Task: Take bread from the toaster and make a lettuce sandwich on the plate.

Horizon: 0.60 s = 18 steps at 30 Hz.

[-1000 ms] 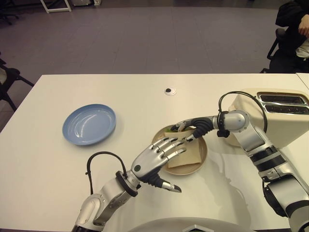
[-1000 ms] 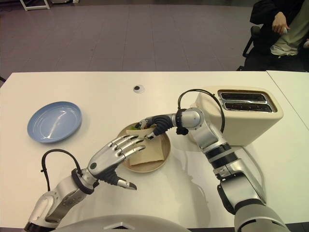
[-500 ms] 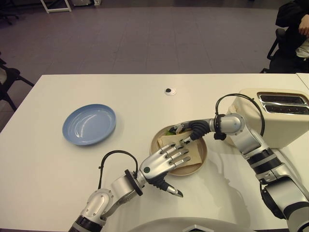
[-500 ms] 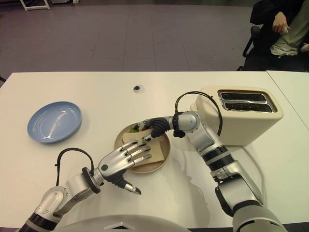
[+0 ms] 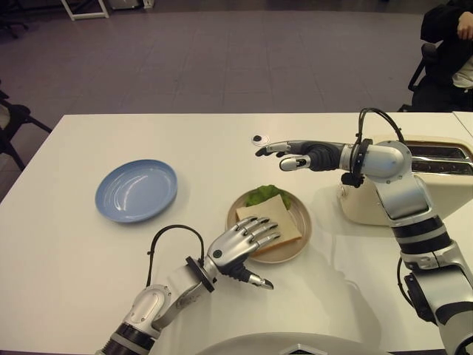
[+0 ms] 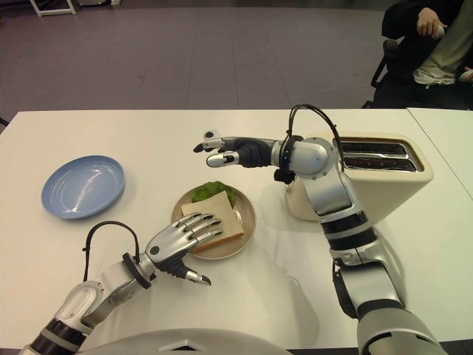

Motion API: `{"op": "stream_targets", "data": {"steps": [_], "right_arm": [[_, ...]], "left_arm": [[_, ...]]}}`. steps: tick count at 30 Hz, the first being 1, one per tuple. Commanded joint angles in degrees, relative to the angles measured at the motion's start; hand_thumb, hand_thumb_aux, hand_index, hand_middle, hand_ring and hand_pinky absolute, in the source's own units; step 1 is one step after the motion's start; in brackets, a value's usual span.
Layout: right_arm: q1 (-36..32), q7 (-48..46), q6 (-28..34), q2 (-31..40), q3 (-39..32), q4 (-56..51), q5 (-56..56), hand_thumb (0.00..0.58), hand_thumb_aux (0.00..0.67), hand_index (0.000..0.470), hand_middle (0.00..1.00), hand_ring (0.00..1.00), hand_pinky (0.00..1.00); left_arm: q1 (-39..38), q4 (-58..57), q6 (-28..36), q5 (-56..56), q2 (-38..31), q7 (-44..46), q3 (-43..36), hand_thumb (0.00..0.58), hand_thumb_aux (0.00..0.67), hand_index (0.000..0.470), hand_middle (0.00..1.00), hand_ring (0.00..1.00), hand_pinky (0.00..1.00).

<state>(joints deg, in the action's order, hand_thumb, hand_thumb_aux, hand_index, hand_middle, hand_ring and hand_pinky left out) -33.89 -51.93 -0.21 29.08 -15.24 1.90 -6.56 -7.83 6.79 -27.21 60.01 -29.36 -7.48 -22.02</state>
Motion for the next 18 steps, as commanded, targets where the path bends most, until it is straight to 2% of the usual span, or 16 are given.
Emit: {"op": "stream_targets", "data": {"steps": [1,5,9,10,13,15,16,17,18], "right_arm": [[6.4,-1.3,0.3,3.6,3.0,5.9,3.3,0.0,0.0,0.0,0.0,0.0,0.0],[11.9,-0.6,0.1,6.5,7.6,10.0,6.6,0.0,0.0,0.0,0.0,0.0,0.0],[16.8,-0.7,-0.9,9.0,12.2,12.8,10.0,0.0,0.0,0.0,0.0,0.0,0.0],[19.3,-1.5,-3.1,10.4,13.8,13.7,11.0,0.0,0.0,0.0,0.0,0.0,0.0],[28.7,-5.8,-17.5,15.9,15.4,15.0,10.2,0.0,0.0,0.0,0.0,0.0,0.0],[34.0,-6.2,-23.0,18.4,14.5,14.9,6.4,0.0,0.0,0.0,0.0,0.0,0.0],[36.3,-5.7,-24.5,19.0,13.6,15.1,4.2,0.066,0.039,0.028,0.0,0.0,0.0],[38.3,-5.0,-25.1,18.8,12.4,15.9,2.4,0.561,0.549,0.385,0.73,0.73,0.73],[40.8,-4.8,-25.6,18.3,10.3,16.9,1.0,0.58,0.67,0.47,1.0,1.0,1.0]], "left_arm": [[0.9,-2.6,-1.5,-3.9,0.3,-1.6,0.2,0.0,0.0,0.0,0.0,0.0,0.0],[2.3,1.8,-5.5,-14.8,1.3,-2.9,3.4,0.0,0.0,0.0,0.0,0.0,0.0],[1.3,8.9,-6.6,-24.1,0.1,-1.0,9.4,0.0,0.0,0.0,0.0,0.0,0.0],[0.1,11.6,-6.4,-25.9,-0.7,0.0,11.7,0.0,0.0,0.0,0.0,0.0,0.0],[-6.7,19.7,-4.7,-32.2,-5.1,6.9,16.9,0.0,0.0,0.0,0.0,0.0,0.0],[-12.8,21.7,-3.9,-35.4,-9.1,13.0,18.0,0.0,0.0,0.0,0.0,0.0,0.0],[-16.0,21.2,-3.9,-35.9,-11.4,16.1,17.8,0.179,0.113,0.079,0.07,0.07,0.07],[-18.5,20.4,-3.9,-36.7,-13.2,18.9,17.3,0.52,0.455,0.319,1.0,1.0,1.0],[-20.5,19.7,-3.7,-37.2,-14.4,21.7,15.9,0.577,0.623,0.437,1.0,1.0,1.0]]}}
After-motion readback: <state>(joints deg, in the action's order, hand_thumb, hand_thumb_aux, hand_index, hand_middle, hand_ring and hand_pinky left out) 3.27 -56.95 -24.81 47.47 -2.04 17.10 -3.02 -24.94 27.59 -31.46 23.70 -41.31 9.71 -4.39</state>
